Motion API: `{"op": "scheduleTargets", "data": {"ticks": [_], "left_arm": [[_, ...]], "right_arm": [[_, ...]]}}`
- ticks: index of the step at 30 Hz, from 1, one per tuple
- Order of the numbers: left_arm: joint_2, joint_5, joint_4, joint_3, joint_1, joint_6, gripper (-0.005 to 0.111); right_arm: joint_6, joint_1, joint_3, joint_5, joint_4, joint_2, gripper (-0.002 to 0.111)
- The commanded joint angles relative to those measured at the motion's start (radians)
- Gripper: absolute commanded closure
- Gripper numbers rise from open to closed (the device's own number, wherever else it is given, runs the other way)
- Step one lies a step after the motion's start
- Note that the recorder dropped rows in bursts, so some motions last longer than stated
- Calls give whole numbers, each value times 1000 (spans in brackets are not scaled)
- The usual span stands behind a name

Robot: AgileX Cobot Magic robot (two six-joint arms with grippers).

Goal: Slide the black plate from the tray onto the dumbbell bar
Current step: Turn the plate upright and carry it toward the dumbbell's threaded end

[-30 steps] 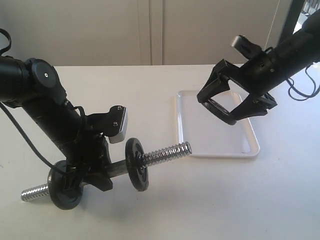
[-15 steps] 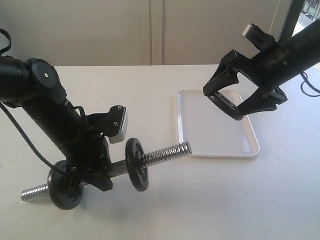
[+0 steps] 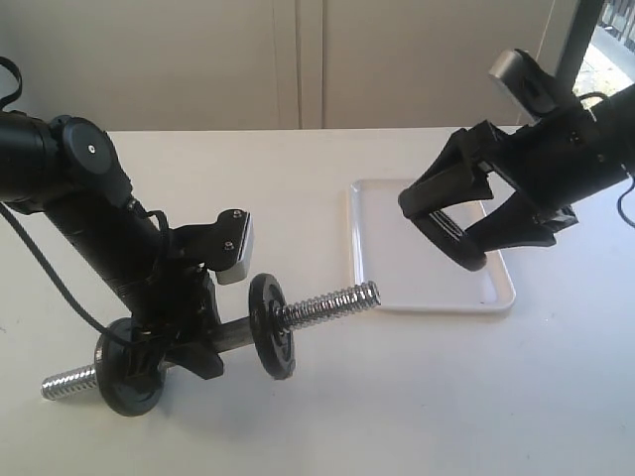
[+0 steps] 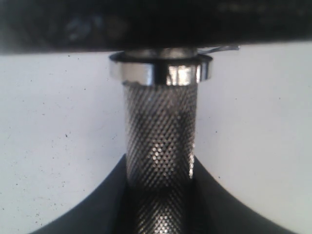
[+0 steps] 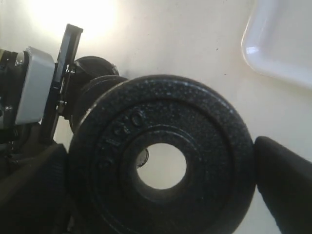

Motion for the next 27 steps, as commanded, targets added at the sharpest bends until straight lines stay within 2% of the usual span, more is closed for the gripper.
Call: {"op": "scheduleTargets", "data": {"ticks": [1,7,27], "left_arm": [[-57,57,-125,-23,-4,1,107],[-57,55,-145,-23,-4,-16,107],[-57,59,-152,-23,-4,-53,107]], "right_arm": [[-133,-1,71,11,160,-24,108],[-297,-1,170,11,303,-24,108],[-344,-1,275,-17,389,-22,108]]}}
